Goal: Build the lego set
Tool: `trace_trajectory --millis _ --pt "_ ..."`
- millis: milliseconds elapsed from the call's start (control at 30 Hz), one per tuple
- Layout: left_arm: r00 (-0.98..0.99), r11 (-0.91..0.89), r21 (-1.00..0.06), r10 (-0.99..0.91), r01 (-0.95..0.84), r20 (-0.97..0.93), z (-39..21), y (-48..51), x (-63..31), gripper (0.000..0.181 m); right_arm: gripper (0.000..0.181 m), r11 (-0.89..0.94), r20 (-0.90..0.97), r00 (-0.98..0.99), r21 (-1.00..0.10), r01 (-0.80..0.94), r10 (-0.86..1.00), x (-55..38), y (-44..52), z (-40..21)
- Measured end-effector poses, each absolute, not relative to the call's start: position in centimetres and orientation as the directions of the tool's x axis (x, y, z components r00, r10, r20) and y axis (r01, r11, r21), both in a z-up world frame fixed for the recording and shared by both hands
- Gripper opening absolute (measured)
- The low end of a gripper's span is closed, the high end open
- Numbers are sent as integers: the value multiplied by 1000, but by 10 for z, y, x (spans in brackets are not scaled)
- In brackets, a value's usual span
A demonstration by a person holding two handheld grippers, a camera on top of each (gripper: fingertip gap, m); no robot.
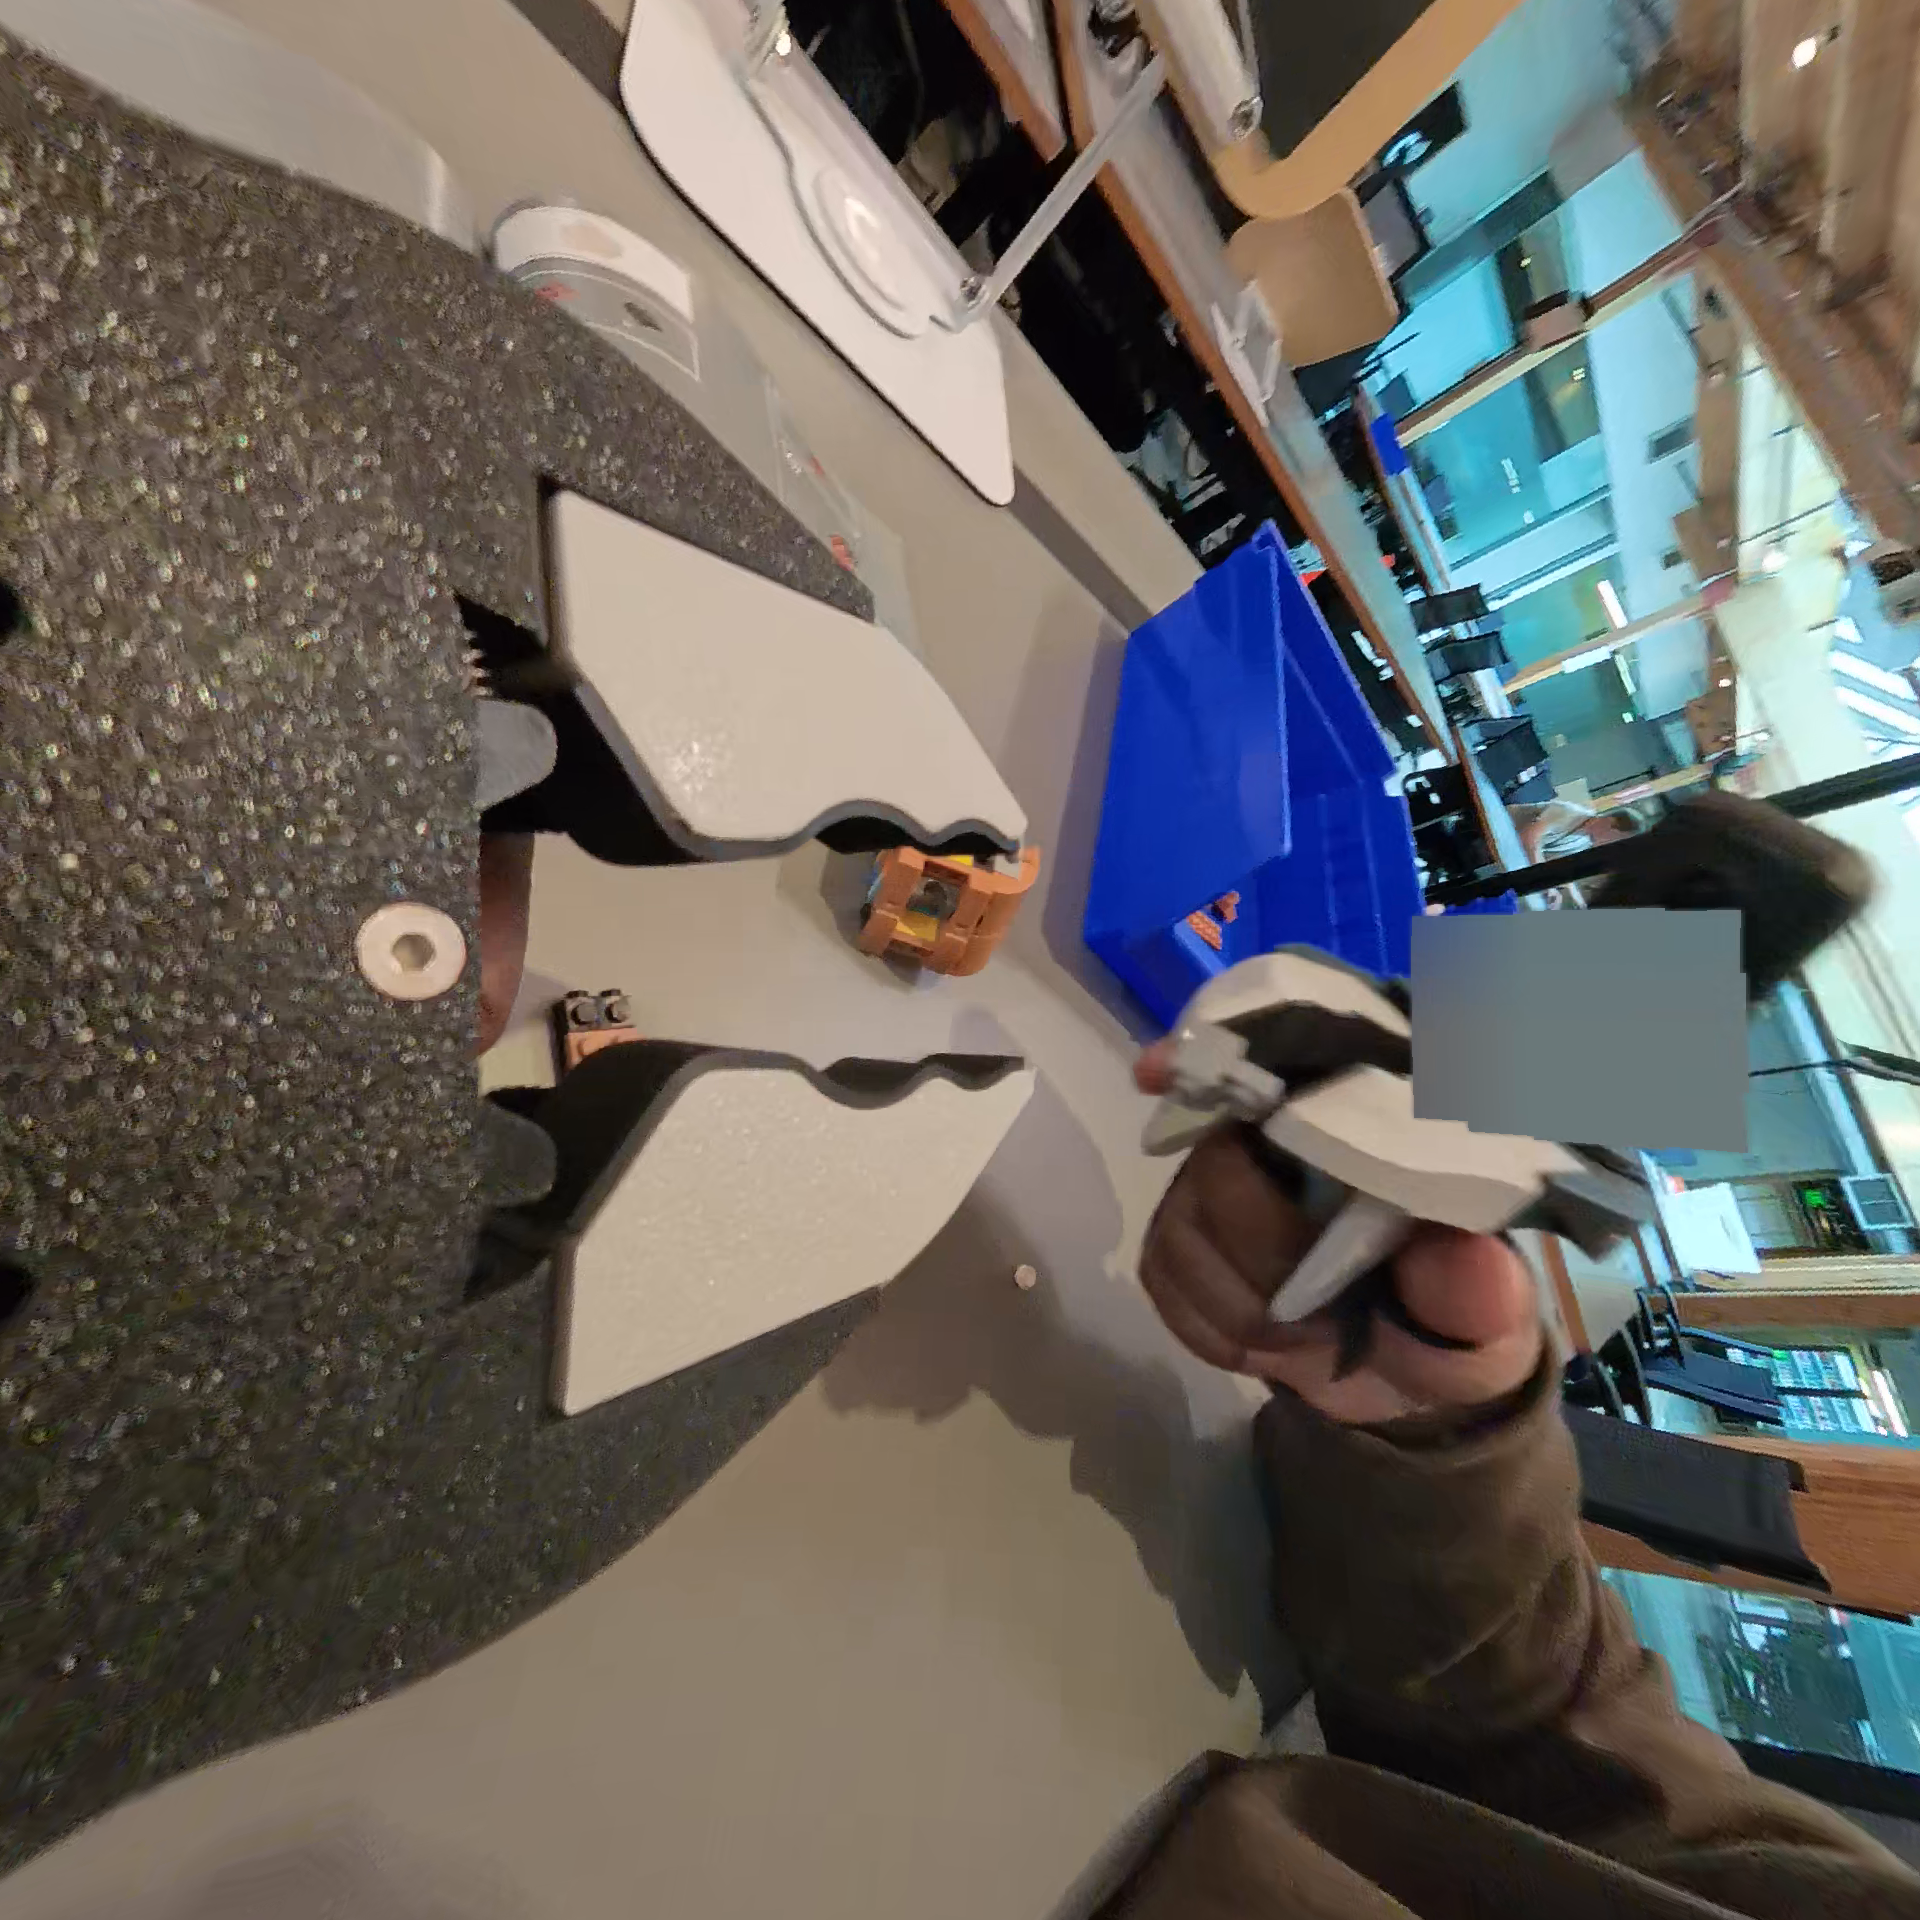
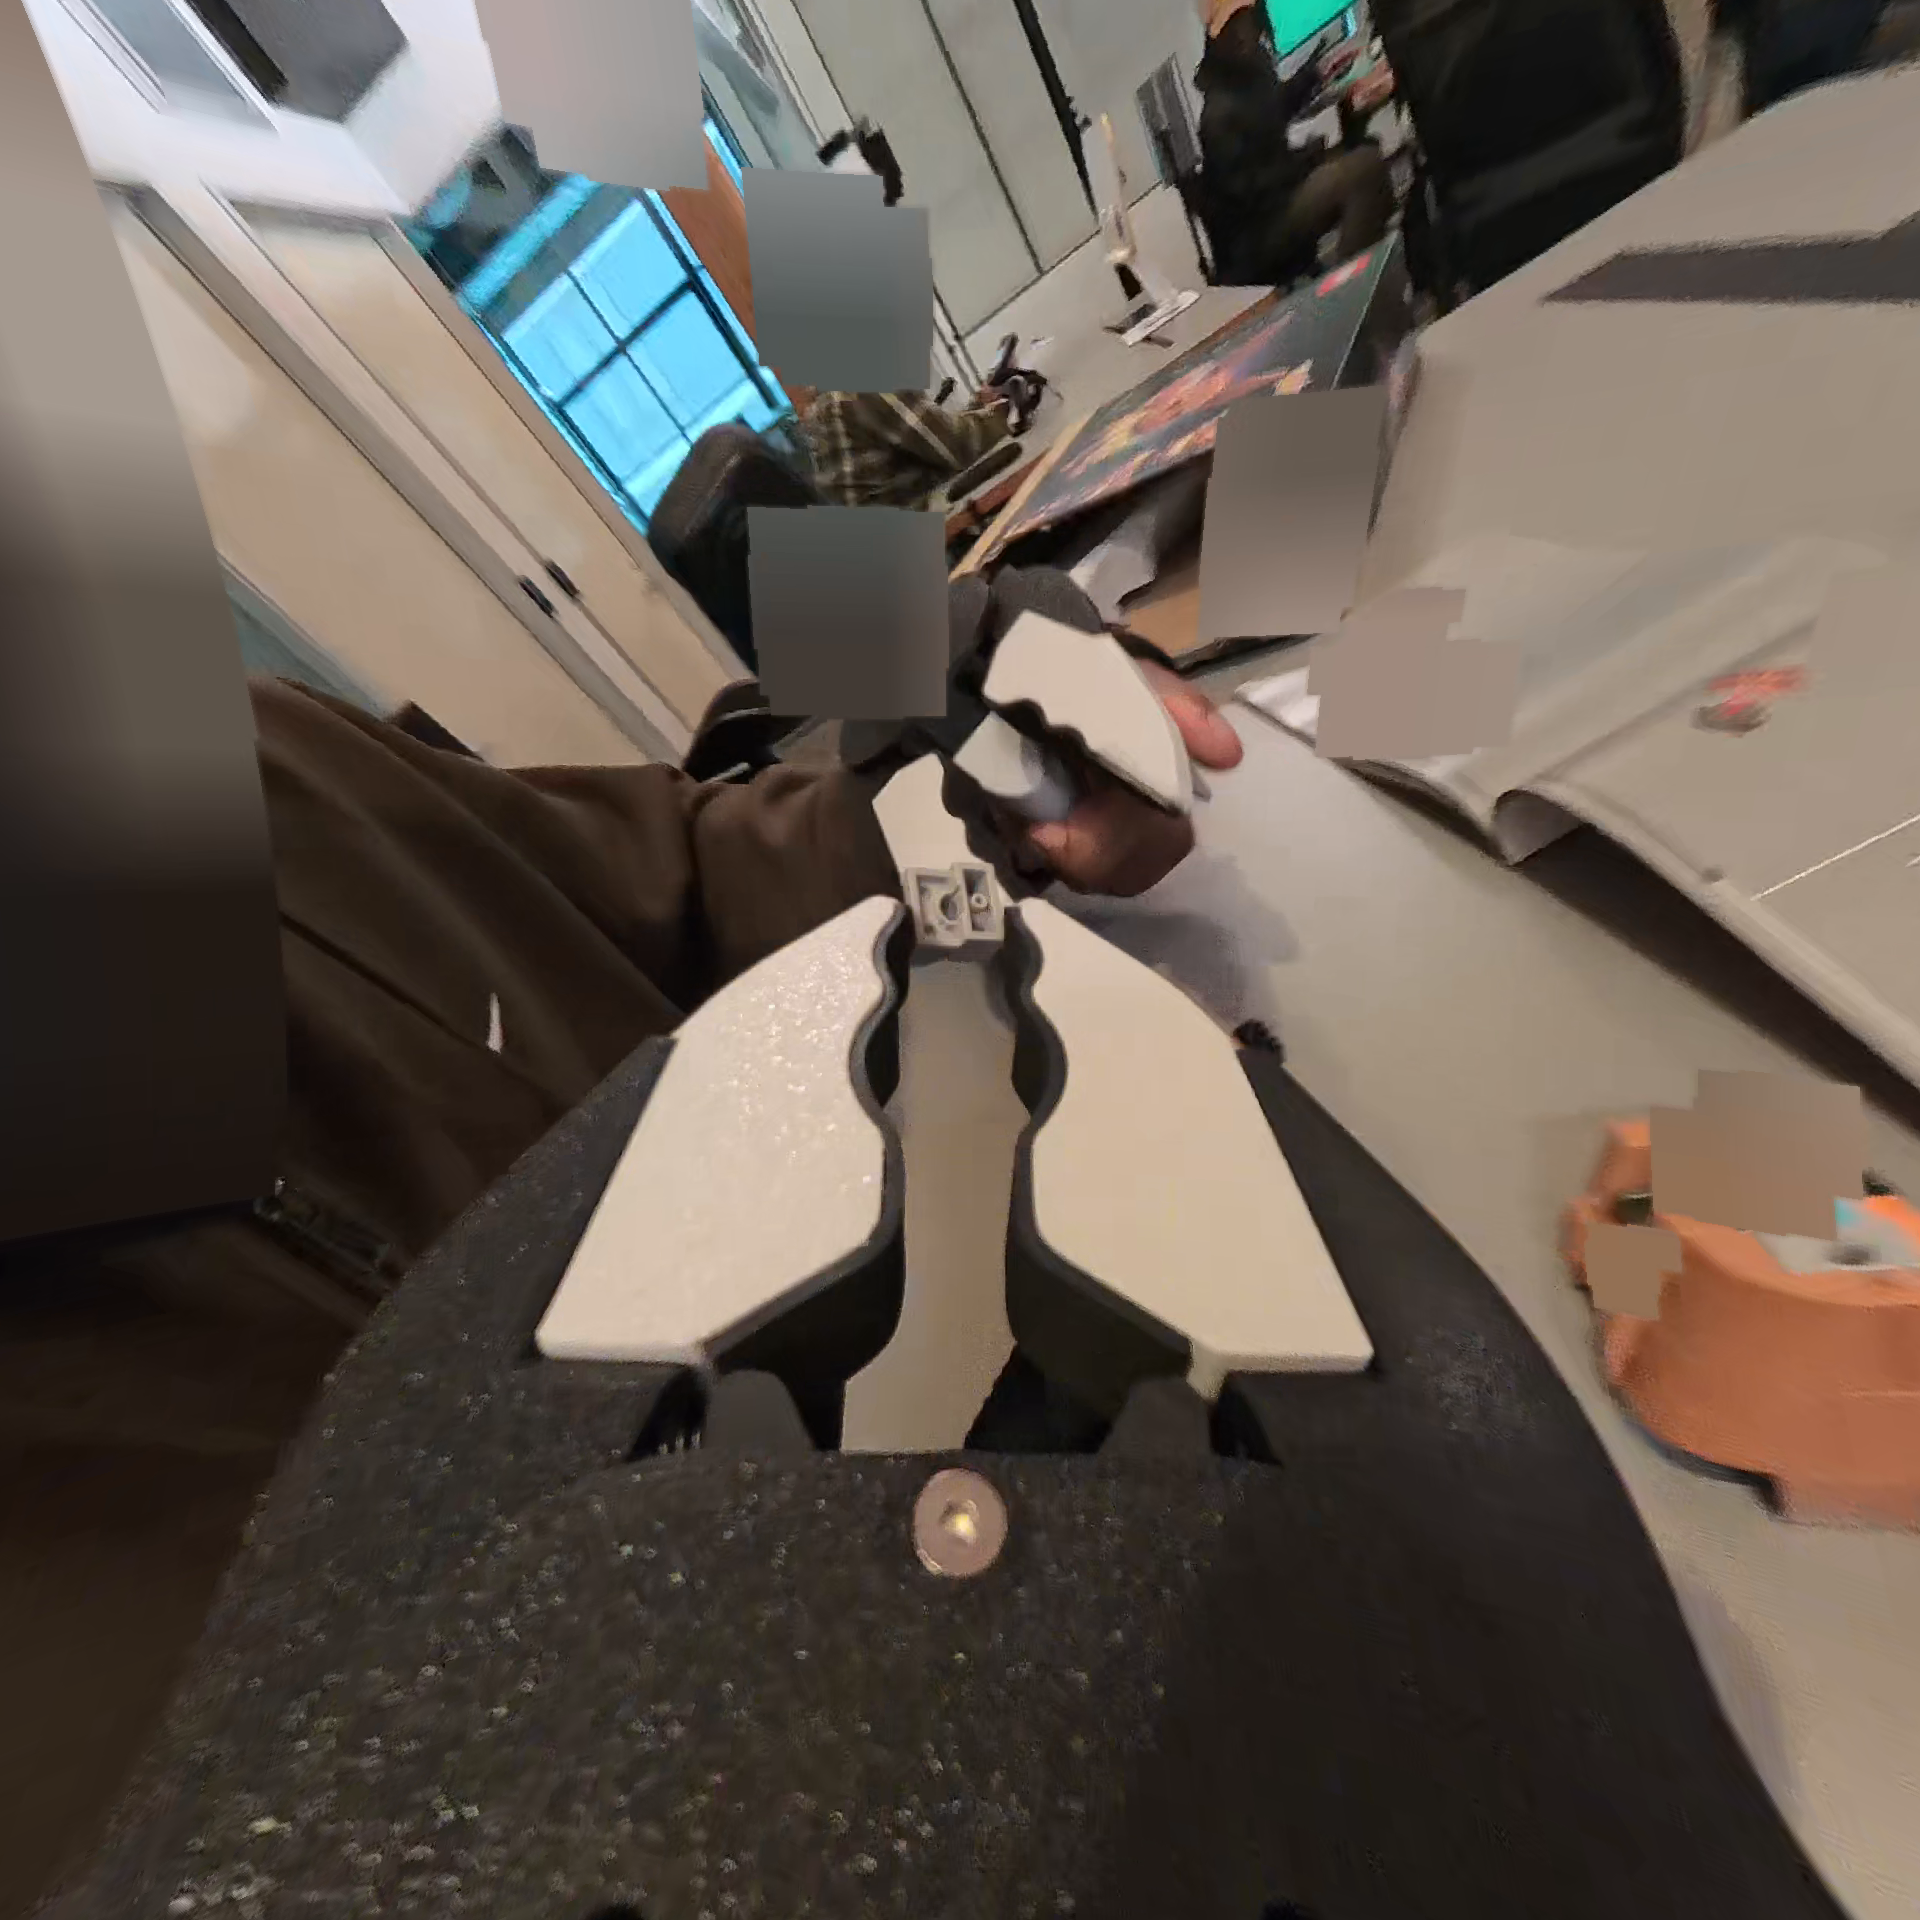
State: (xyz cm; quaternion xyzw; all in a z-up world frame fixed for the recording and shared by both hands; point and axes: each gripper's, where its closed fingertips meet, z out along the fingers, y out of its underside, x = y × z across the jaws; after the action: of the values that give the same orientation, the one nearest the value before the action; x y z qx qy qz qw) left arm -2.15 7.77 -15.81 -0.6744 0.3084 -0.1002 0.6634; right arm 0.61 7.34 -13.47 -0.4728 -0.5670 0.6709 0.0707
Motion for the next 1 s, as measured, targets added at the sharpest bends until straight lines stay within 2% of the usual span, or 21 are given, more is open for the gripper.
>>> trace_trajectory --millis 200,533,700,800,1000 --pt "735 147 -918 -558 -368 -384 -157 71 -11 35 17 -376 -649 -501 -751 543 573 3 68 -159" --pt "633 178 -871 -623 -457 -460 -172 63 8 23 17 -363 -686 -495 -714 599 533 8 61 -166" --pt "608 179 -869 -649 -462 -457 -178 61 17 13 16 -365 -695 -498 -707 606 519 8 60 -166" --pt "603 137 -874 -673 -467 -428 -186 63 20 12 3 -373 -698 -509 -707 600 504 9 58 -163" --pt "652 30 -907 -685 -421 -325 -191 69 16 11 12 -361 -680 -489 -718 595 546 6 61 -169"
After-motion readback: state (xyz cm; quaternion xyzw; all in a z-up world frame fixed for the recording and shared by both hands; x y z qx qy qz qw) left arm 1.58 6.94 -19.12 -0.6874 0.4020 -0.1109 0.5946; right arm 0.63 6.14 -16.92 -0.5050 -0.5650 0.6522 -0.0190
